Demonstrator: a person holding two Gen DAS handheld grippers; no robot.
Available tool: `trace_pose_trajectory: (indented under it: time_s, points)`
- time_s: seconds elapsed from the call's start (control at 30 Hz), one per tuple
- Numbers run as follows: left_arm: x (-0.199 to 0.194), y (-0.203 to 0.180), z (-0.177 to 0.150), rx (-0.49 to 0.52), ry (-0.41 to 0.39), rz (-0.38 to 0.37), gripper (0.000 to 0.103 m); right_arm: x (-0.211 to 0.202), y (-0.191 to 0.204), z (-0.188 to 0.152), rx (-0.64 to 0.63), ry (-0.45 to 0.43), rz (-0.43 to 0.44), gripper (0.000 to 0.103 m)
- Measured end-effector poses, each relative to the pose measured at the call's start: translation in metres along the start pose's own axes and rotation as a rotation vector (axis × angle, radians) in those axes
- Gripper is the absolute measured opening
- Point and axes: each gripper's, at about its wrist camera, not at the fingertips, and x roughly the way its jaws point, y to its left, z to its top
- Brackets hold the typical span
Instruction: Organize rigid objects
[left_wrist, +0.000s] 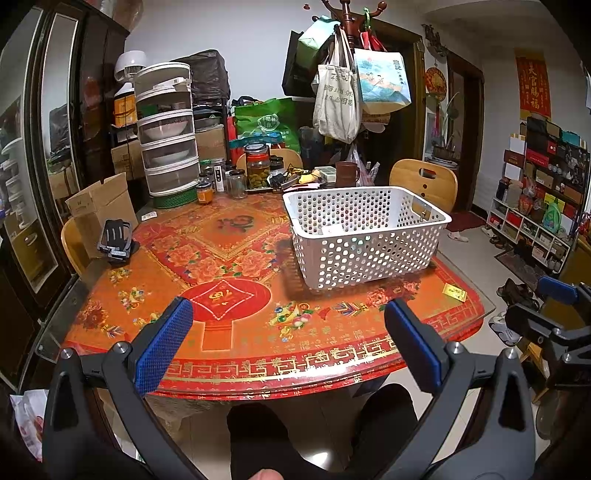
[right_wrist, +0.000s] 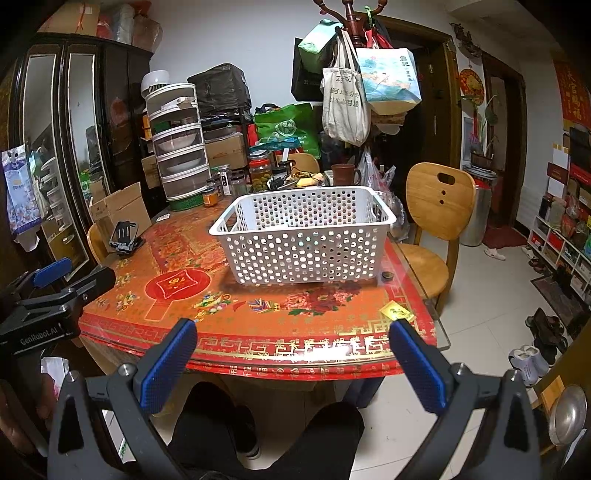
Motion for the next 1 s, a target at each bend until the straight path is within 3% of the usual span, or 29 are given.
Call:
trace_pose_trajectory:
  time_s: [1.0]
  points:
    - [0.0029, -0.0029, -0.0063, 0.005, 0.008, -0.009, 0.102, 0.0001, 0.0012, 0.0004, 0.000, -0.002, 0.000, 0.103]
